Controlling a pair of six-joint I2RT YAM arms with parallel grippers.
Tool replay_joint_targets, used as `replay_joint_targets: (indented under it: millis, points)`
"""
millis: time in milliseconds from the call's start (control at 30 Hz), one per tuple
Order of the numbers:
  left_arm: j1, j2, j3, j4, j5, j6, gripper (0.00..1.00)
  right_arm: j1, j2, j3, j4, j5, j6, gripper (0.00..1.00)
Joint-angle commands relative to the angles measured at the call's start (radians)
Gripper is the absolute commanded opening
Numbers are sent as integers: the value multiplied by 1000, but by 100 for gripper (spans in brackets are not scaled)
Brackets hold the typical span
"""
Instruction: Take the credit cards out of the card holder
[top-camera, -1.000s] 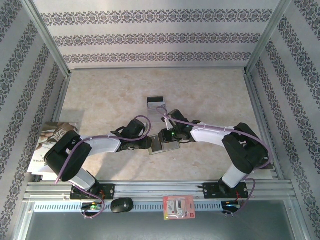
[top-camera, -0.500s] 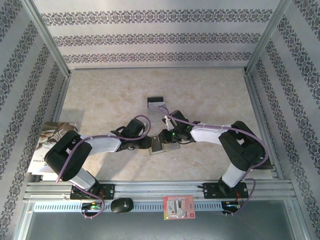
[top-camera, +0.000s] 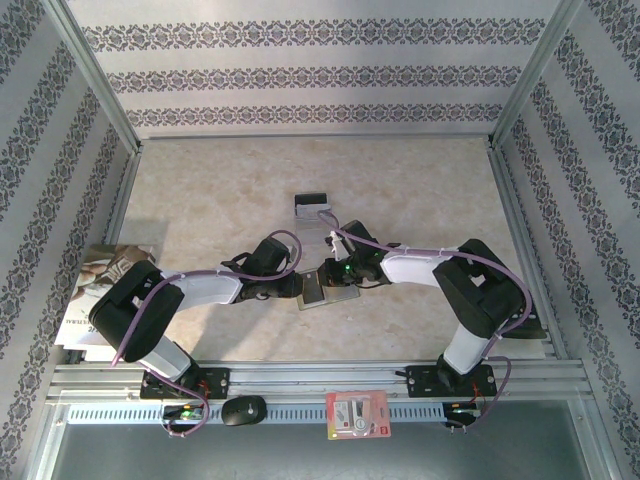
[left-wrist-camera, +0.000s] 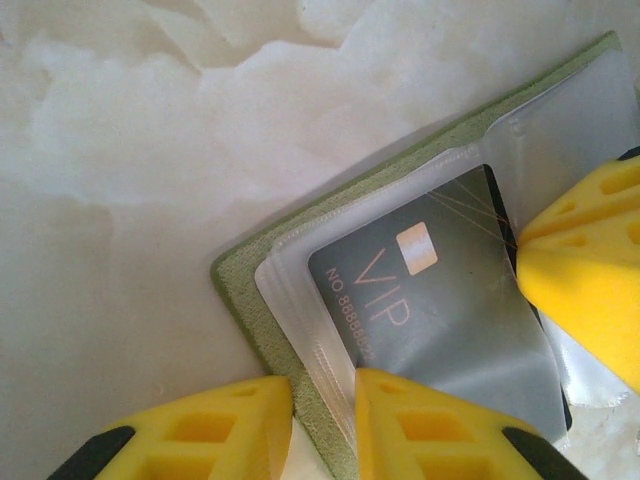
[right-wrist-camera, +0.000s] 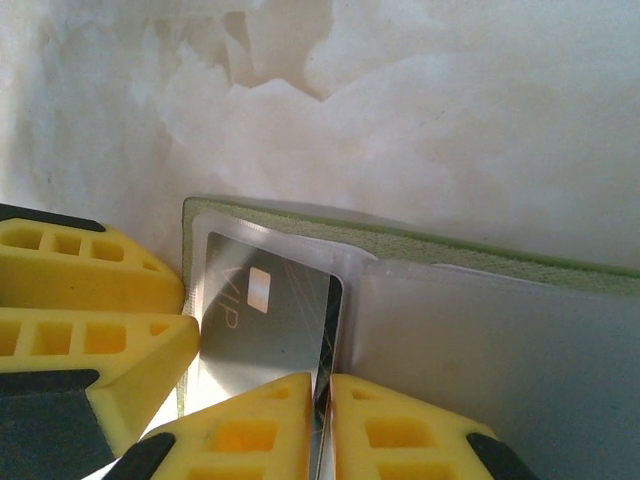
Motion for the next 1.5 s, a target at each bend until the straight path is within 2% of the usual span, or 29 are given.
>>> replay_joint_targets:
  millis: [0, 167, 433, 767, 900, 933, 1000, 1067, 1267, 1467]
  points:
    - [-1, 110, -14, 41, -6, 18, 25, -5, 27, -18, 44, -38, 28, 15]
    - [0, 108, -13, 40, -6, 17, 25, -6, 28, -23, 49, -40, 34, 16]
    - [0, 103, -14, 34, -5, 18, 23, -10, 4, -43, 64, -19, 44, 0]
    - [3, 97, -24, 33, -7, 21, 21, -21, -99, -83, -15, 131, 9, 0]
    - [5, 100, -25, 37, -6, 21, 21, -19, -117, -78, -24, 129, -4, 0]
    - [5, 102, -25, 37, -5, 21, 21, -17, -117, -75, -22, 118, -7, 3]
    - [5, 105, -24, 39, -4, 21, 21, -20, -119, -76, -13, 94, 2, 18]
    - [6, 106, -22, 38, -3, 21, 21, -22, -121, -81, 9, 65, 14, 25]
    - [6, 110, -20, 37, 1, 24, 20, -30, -101, -79, 2, 46, 20, 28]
    - [6, 115, -16, 38, 6, 24, 19, -34, -70, -79, 27, -23, 21, 28]
